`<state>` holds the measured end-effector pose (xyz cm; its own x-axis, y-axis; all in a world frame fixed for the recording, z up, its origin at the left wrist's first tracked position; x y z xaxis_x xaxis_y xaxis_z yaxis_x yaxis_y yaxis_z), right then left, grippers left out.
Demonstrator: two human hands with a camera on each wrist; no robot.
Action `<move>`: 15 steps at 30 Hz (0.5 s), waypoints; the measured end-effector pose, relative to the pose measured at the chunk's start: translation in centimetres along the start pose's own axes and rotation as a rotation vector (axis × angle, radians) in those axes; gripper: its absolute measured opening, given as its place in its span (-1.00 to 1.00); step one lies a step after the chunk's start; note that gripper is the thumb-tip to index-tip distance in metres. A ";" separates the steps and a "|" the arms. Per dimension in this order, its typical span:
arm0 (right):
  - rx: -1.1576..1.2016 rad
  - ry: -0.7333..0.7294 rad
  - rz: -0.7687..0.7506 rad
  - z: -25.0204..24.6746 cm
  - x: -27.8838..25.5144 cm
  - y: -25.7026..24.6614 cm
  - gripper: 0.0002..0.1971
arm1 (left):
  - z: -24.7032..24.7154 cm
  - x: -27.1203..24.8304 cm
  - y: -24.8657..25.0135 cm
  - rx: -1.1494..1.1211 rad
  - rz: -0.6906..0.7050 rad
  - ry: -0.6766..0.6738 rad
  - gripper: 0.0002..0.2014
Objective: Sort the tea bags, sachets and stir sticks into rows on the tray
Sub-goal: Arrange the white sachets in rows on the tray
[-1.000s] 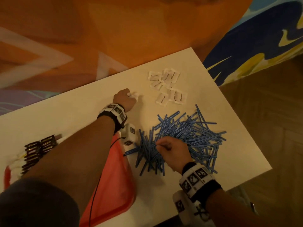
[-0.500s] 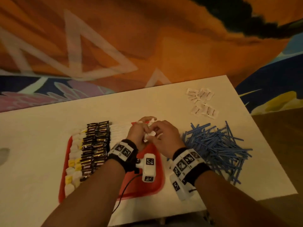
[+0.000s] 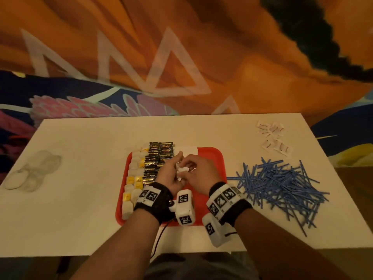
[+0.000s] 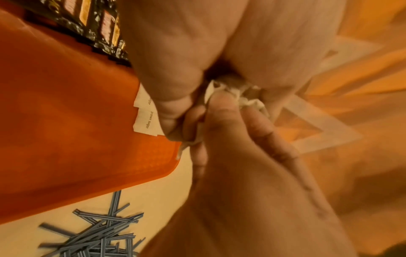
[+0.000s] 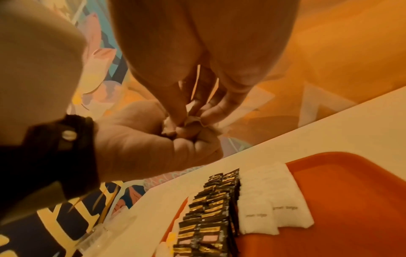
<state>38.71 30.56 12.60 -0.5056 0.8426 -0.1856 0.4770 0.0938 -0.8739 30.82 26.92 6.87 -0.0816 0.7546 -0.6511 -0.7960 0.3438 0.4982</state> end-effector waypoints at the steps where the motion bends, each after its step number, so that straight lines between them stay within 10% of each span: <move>1: 0.032 0.011 0.012 0.3 0.0 -0.2 -0.77 | -0.6 -0.3 0.3 -0.005 -0.001 0.014 -0.73; 15: 0.337 0.072 0.134 3.9 0.2 -0.4 -0.70 | -4.6 -2.3 3.4 -0.040 -0.059 -0.017 -0.77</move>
<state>35.63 28.60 11.18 -0.3970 0.8720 -0.2864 0.2656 -0.1896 -0.9453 25.53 23.78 7.39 -0.0237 0.7428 -0.6690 -0.8228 0.3657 0.4352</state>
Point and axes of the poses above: each hand's wrist, its own x-axis towards the middle knuckle, its own z-axis out of the palm, y = z × x, the point moved 8 cm from there along x, towards the middle knuckle, and after that the axes turned 1 degree about -y, right-handed, at the moved point
